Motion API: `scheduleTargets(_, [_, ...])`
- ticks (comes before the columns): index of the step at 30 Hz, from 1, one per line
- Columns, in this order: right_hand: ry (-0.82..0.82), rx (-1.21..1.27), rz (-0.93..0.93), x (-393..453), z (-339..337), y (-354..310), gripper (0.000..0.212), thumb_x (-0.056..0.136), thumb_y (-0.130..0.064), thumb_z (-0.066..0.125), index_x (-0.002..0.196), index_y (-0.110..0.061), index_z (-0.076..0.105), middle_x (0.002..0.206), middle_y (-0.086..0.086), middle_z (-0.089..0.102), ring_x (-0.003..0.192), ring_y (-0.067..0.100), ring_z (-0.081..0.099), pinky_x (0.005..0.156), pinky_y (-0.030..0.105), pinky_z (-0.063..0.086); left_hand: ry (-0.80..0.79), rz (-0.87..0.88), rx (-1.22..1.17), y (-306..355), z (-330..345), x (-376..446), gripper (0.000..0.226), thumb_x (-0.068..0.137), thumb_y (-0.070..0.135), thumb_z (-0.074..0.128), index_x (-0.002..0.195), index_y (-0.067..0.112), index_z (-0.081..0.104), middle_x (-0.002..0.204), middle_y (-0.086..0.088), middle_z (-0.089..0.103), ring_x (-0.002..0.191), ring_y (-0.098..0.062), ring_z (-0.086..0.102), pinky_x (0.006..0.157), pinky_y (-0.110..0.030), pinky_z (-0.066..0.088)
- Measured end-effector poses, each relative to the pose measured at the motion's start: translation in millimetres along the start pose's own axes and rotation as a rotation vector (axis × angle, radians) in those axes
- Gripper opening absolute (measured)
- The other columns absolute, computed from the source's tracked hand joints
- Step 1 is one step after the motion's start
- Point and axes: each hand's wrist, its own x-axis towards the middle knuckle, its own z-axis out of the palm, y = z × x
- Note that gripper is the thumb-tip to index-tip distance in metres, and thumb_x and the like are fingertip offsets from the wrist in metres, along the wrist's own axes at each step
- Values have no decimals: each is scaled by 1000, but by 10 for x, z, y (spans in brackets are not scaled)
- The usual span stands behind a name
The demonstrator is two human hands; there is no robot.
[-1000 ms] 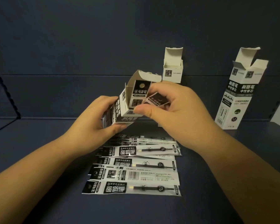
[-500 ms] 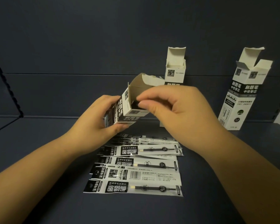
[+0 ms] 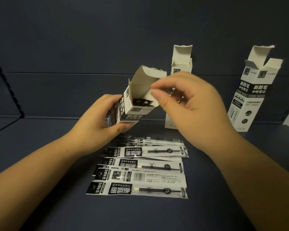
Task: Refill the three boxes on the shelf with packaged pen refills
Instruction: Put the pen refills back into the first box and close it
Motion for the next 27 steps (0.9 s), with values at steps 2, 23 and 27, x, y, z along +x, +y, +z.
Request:
scheduleTargets(2, [91,64,70,-4,3,20,8,97,-18,63,98,-25,67,86,-9,61,65,9,52,63,17,45,11,-20,-10,-9,-9,2,59,80,38,72,133,39,46,127,23,53,121,-2,55,103,-30,49])
scheduleTargets(23, [-903,-507,232,-191,257,203,22,96,-43,64,115,-34,66,104,-13,54,96,8,53,81,27,46,22,-111,-43,-14,-26,9,65,83,29,74,138,38,41,134,14,54,125,-4,54,102,-26,47])
scheduleTargets(27, [-880,-492,236,-202,264,204,13,96,-41,64,108,-35,65,101,-14,56,90,6,54,75,25,45,20,-110,-50,-26,-30,10,64,82,29,74,135,42,40,133,15,56,124,-4,55,102,-26,47])
